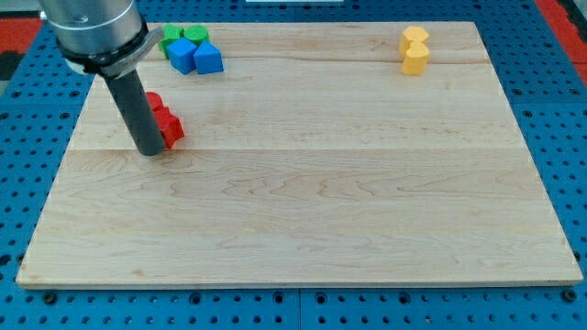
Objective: Move the red star close to the blue triangle
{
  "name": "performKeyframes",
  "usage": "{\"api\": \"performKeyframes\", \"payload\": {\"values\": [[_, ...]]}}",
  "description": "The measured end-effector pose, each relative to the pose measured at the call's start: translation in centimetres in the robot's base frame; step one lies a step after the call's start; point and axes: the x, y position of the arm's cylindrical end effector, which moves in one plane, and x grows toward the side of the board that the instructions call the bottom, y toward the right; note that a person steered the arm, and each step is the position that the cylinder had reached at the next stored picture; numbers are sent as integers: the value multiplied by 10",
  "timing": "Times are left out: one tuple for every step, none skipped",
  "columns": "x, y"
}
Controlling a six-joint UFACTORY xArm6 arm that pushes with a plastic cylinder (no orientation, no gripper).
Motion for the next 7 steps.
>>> {"api": "performKeyframes", "payload": {"values": [[-27,0],[-55,0],[-79,0],[-93,4],[-97,21],[-82,25],[-61,-17]]}}
